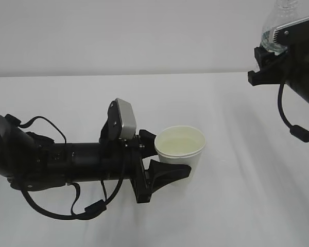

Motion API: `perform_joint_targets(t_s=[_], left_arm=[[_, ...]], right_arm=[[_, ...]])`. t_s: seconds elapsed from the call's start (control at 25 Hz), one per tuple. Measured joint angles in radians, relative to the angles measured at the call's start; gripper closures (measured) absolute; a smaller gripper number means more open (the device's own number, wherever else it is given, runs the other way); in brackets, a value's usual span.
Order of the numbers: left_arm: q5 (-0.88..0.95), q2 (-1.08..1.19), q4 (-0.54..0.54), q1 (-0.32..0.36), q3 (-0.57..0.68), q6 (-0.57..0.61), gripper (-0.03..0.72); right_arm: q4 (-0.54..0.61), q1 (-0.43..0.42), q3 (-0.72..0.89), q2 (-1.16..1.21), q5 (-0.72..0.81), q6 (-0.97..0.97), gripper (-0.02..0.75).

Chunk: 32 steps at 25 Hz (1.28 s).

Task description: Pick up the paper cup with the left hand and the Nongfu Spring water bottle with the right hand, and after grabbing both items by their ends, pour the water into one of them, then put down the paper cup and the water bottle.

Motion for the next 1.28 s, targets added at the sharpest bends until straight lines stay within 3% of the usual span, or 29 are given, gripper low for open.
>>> perform_joint_targets(t_s=[0.6, 1.28], left_arm=[[0.0, 0.0, -0.007, 0.0, 0.0, 0.0, 0.228], [0.0, 0.0, -0.008, 0.0, 0.0, 0.0, 0.228]], right_arm=[[0.0, 0.0, 0.0, 0.0, 0.002, 0.115, 0.316], [0.0, 0.0, 0.0, 0.0, 0.145, 0.202, 0.318]])
